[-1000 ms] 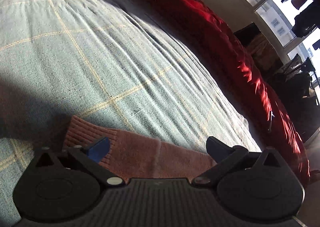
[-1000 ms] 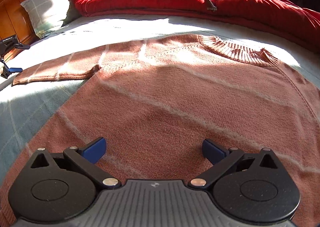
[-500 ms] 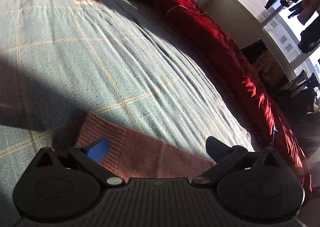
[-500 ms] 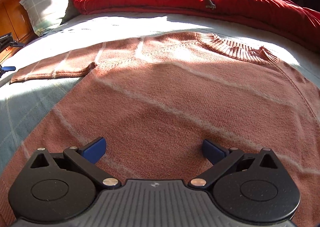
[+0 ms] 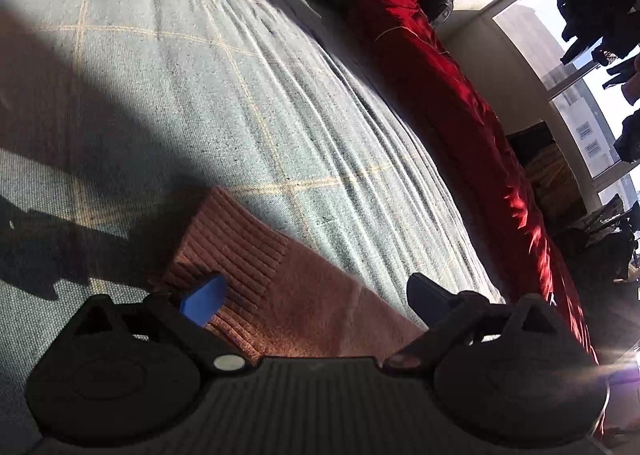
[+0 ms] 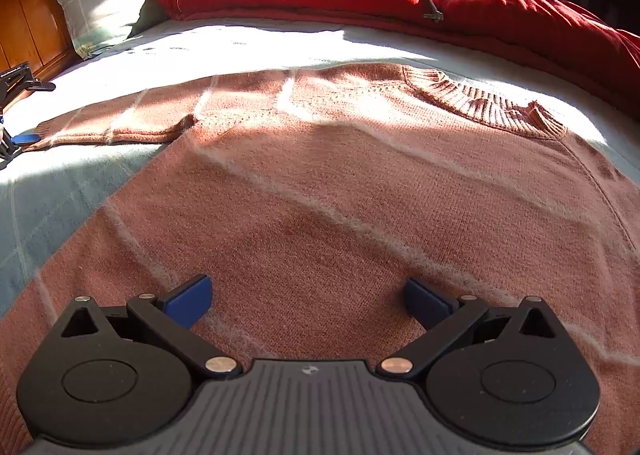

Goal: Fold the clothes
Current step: 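Lower the left gripper onto the ribbed sleeve cuff and close it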

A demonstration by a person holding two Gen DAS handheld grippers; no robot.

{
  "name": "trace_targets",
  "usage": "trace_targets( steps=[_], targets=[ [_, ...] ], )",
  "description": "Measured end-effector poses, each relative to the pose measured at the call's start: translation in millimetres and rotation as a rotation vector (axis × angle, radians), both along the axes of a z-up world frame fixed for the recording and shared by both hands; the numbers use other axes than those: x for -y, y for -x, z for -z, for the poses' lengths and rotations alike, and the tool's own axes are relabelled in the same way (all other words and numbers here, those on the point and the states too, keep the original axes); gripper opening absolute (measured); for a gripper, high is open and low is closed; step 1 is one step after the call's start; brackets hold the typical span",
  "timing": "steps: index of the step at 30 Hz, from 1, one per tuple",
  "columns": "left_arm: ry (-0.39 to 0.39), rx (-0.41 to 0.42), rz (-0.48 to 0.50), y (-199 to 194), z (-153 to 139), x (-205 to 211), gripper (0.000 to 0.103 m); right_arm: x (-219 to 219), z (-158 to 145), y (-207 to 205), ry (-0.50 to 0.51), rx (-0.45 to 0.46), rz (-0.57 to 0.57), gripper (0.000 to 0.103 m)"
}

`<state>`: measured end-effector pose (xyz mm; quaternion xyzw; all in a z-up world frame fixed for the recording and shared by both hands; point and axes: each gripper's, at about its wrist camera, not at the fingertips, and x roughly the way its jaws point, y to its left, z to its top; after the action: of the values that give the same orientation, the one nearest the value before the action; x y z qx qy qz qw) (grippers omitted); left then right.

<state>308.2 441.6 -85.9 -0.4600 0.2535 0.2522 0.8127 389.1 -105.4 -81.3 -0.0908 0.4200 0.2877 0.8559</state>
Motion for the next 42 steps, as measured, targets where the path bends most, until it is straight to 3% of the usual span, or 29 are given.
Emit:
trace_targets(
  steps=[3, 8, 13, 17, 21, 24, 28, 31, 33, 42],
  targets=[
    [0.007, 0.023, -0.054, 19, -9, 3, 0.096, -1, 1, 1, 0.008, 0.003, -0.011, 0.103],
    [0.151, 0.120, -0.047, 32, -2, 14, 0.096, -2, 2, 0, 0.014, 0.008, -0.014, 0.103],
    [0.230, 0.088, -0.108, 27, 29, 24, 0.091, 0, 1, -2, -0.021, -0.003, 0.010, 0.103],
    [0.208, 0.101, -0.150, 22, 34, 21, 0.086, 5, 0, -4, -0.053, -0.018, 0.020, 0.103],
    [0.189, 0.084, -0.193, 16, 35, 10, 0.060, 3, 1, -4, -0.046, -0.011, 0.018, 0.103],
    [0.193, 0.106, -0.223, 14, 37, 3, 0.055, 1, 2, -4, -0.032, -0.002, 0.011, 0.103],
    [0.212, 0.160, -0.280, 12, 42, -6, 0.055, 0, 2, -6, -0.029, -0.001, 0.005, 0.103],
    [0.232, 0.193, -0.263, 14, 45, 3, 0.055, 0, 2, -7, -0.031, -0.004, 0.002, 0.103],
    [0.219, 0.187, -0.201, 11, 47, 14, 0.055, 0, 2, -7, -0.032, -0.005, -0.002, 0.103],
    [0.191, 0.214, -0.236, -2, 50, 1, 0.054, -2, 3, -9, -0.022, -0.001, -0.013, 0.103]
  ],
)
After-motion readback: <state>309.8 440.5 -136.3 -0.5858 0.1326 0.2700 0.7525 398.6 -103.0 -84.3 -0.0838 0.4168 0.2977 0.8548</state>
